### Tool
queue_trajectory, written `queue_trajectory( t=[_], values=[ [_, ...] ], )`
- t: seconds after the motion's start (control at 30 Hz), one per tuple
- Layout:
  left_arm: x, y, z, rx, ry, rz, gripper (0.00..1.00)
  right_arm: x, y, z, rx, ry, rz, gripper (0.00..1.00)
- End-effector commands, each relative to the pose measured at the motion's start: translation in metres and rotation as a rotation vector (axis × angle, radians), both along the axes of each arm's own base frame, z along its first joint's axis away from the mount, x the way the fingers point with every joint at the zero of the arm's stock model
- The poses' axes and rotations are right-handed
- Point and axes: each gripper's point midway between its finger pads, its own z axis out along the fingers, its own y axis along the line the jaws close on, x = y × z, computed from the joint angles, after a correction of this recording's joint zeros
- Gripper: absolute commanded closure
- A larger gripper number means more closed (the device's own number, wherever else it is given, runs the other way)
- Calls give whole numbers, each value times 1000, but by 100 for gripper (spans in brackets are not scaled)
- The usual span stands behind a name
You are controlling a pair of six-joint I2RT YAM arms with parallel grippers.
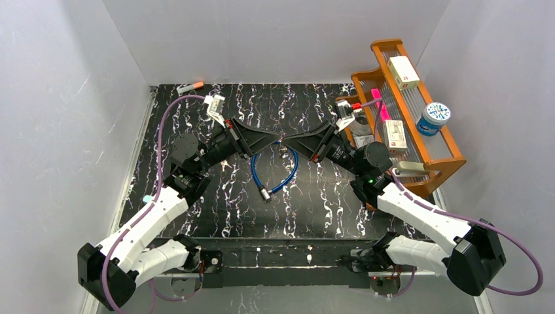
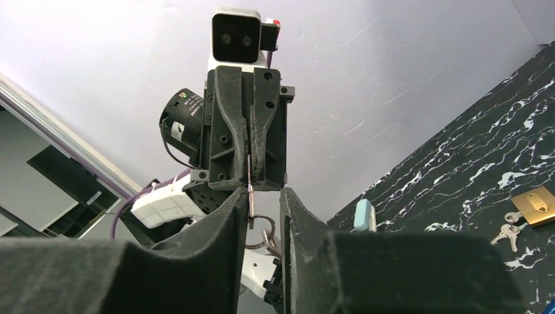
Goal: Unlock with the key
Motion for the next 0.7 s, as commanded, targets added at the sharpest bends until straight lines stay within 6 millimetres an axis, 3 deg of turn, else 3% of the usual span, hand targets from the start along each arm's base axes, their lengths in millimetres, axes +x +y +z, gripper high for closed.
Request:
queue_trajectory(
  t=[0.0,0.23,0.4,0.43,0.53,0.6,0.67],
  values=[
    [-11,3,21,-32,-82,-17,100,-6,-6,22,34,-63,-7,74],
    [-10,3,20,-32,-83,-11,100,-8,-4,20,25,-70,7,99],
    [-5,2,16,-28,-72,1,100,-5,-6,18,26,-57,-13,99],
    [-4,2,16,-27,-68,3,96,-5,-7,18,28,-54,-18,99],
    [2,0,7,-10,-31,20,70,-1,-10,17,34,-37,-47,99],
    [19,1,-12,53,56,91,48,5,-13,12,20,-11,-86,99],
    [40,9,-38,177,145,209,35,15,-18,2,-3,26,-149,99]
  ],
)
